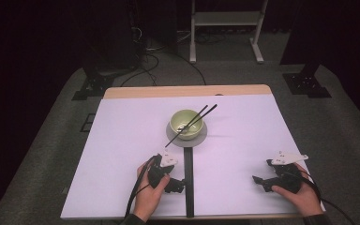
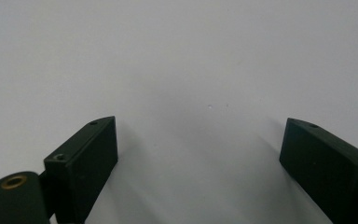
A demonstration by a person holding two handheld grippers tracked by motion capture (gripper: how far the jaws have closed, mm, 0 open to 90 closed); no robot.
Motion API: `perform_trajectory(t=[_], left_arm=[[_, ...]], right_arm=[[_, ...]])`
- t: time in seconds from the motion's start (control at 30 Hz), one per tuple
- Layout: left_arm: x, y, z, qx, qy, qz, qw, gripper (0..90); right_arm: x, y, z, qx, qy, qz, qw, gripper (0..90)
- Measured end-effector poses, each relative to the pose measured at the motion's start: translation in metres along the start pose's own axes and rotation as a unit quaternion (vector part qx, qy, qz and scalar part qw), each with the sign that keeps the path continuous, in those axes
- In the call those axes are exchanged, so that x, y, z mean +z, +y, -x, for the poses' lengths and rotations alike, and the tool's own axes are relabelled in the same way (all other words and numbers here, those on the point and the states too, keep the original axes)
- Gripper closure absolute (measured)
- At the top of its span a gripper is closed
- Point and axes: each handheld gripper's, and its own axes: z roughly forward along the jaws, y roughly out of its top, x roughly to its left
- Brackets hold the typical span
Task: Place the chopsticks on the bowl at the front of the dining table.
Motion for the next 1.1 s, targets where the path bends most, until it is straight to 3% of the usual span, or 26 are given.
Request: perform_trajectory(t=[0.17,0.63,1.1], left_arm=[[0.0038,-0.0005,0.0020,0.008,0.010,-0.009,0.9999,9.0],[0.0055,-0.0030,0.0043,0.015,0.014,-0.016,0.9997,9.0],[-0.0026,-0.0098,-0.0056,0.012,0.027,-0.019,0.9994,9.0]], right_arm=[[-0.0001,0.0000,-0.0001,0.000,0.000,0.000,1.0000,9.9],[-0.0001,0.0000,0.0000,0.000,0.000,0.000,1.0000,9.9],[-0.0001,0.0000,0.0000,0.000,0.000,0.000,1.0000,9.9]])
